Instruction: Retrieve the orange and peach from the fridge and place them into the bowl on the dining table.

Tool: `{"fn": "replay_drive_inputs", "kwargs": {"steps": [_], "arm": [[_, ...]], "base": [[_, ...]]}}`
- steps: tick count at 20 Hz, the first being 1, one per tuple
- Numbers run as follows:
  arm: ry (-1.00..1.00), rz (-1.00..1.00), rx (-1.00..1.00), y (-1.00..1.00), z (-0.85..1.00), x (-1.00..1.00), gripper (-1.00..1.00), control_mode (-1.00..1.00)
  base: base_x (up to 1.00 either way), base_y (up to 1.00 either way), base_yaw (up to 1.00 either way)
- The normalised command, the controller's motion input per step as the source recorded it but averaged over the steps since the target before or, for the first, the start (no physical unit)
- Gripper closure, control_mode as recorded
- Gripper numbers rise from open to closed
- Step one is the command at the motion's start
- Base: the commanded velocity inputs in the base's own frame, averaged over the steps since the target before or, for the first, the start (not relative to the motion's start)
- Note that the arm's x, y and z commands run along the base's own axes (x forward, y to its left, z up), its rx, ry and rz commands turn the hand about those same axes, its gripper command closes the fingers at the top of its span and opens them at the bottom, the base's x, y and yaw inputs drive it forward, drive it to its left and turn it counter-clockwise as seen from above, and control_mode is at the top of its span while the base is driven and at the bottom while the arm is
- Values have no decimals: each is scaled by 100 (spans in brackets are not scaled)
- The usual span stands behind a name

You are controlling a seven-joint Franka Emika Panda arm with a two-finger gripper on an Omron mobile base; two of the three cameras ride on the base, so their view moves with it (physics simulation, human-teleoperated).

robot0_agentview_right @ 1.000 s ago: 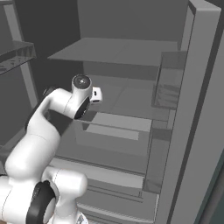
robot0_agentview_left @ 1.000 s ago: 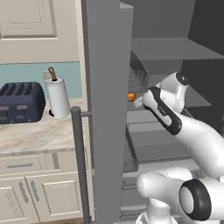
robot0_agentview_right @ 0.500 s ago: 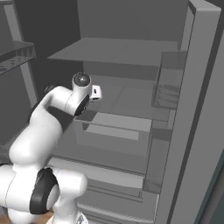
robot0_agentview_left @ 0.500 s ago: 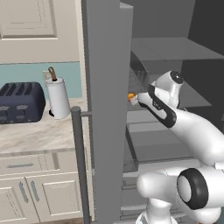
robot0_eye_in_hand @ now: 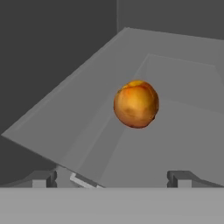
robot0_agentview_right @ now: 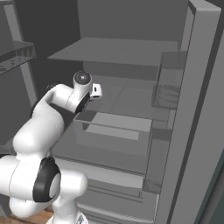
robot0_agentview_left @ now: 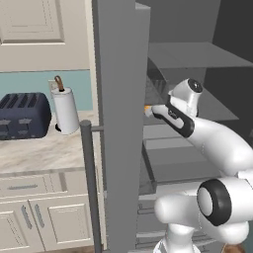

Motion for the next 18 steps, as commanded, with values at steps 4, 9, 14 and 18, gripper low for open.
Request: {"fn": "replay_drive_inputs", "kwargs": {"steps": [4, 9, 14, 18], "arm": [[0, 0, 0, 0, -1, 15, -100, -100], [0, 0, 0, 0, -11, 6, -100, -100], [0, 0, 0, 0, -16, 14, -100, -100], [0, 0, 0, 0, -12, 23, -100, -100]], "base": [[0, 0, 0], [0, 0, 0], [0, 0, 0], [0, 0, 0]]}}
